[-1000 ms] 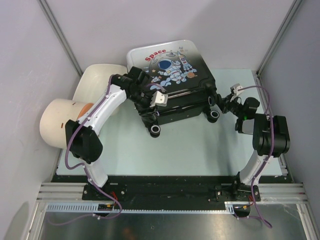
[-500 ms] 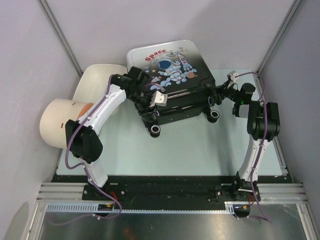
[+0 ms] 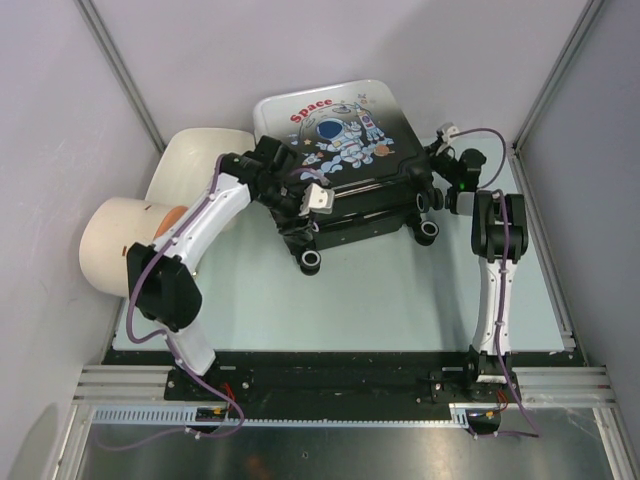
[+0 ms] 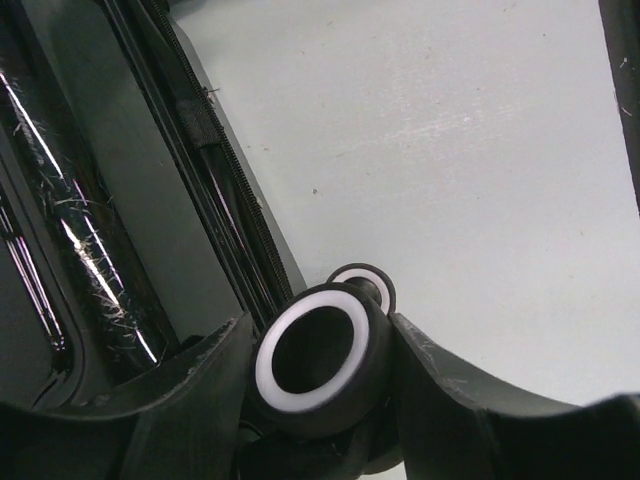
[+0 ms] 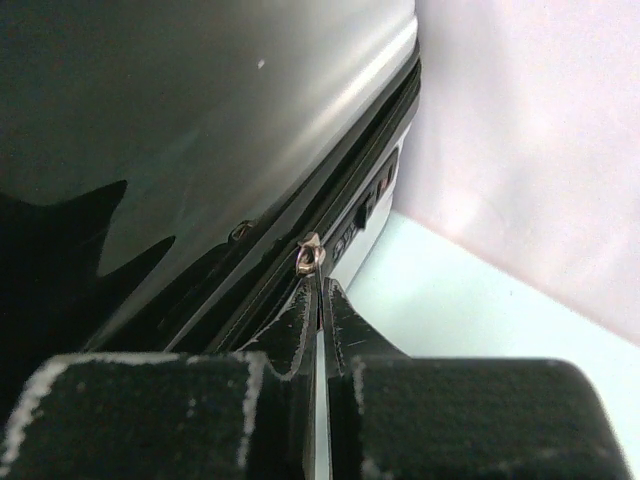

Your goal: Open, take out, and arrange the luggage

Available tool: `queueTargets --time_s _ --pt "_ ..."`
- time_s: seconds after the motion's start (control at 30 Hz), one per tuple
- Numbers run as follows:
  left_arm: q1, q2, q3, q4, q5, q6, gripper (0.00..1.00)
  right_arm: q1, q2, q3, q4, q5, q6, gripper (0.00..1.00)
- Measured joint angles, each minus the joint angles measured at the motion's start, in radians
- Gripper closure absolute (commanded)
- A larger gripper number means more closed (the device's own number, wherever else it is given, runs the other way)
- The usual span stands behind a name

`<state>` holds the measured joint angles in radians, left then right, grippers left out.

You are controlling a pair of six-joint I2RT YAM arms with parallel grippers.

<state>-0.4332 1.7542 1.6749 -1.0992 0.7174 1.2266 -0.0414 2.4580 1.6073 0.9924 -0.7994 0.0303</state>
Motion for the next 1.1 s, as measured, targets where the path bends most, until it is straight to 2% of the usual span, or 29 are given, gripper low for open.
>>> queueTargets --time_s 0.1,0.13,0.2,0.23,0.3,0.37,0.4,0.5,0.63,0.83,0.93,1.1 --pt "-0.010 -0.003 -0.012 0.036 0.007 -0.057 0.25 0.015 0.052 0.082 -0.002 0.021 0.005 0.90" --pt "-0.018 -0.004 -0.021 0.043 0.011 -0.085 0.23 0.021 0.063 0.105 -0.013 0.031 0.010 0.70" --pt "-0.035 -0.019 -0.045 0.059 0.000 -0.125 0.18 0.025 0.065 0.116 -0.032 0.043 0.020 0.54" --pt "-0.043 -0.024 -0.053 0.066 -0.006 -0.143 0.17 0.024 0.063 0.114 -0.033 0.056 0.020 0.40" --pt "-0.053 -0.029 -0.053 0.071 -0.014 -0.198 0.15 0.013 0.044 0.086 -0.039 0.076 0.021 0.25" --pt "-0.054 -0.034 -0.048 0.077 -0.015 -0.264 0.00 -0.009 -0.008 0.011 -0.057 0.084 0.025 0.11" --pt "-0.053 -0.037 -0.045 0.076 -0.007 -0.295 0.00 -0.023 -0.042 -0.031 -0.069 0.079 0.026 0.07" --pt "-0.039 -0.061 -0.027 0.085 0.013 -0.385 0.00 -0.068 -0.138 -0.092 -0.151 0.048 0.042 0.09" --pt "0.026 -0.093 0.051 0.137 0.074 -0.552 0.00 -0.119 -0.245 -0.073 -0.300 0.030 0.068 0.12" --pt "0.264 -0.004 0.282 0.294 0.090 -1.011 0.00 -0.135 -0.222 0.284 -0.683 0.042 0.138 0.14" --pt "0.378 0.101 0.386 0.349 0.027 -1.205 0.00 -0.111 -0.189 0.451 -0.810 0.034 0.221 0.06" --pt "0.458 0.201 0.396 0.375 -0.112 -1.371 0.00 -0.071 -0.172 0.503 -0.904 0.008 0.352 0.05"
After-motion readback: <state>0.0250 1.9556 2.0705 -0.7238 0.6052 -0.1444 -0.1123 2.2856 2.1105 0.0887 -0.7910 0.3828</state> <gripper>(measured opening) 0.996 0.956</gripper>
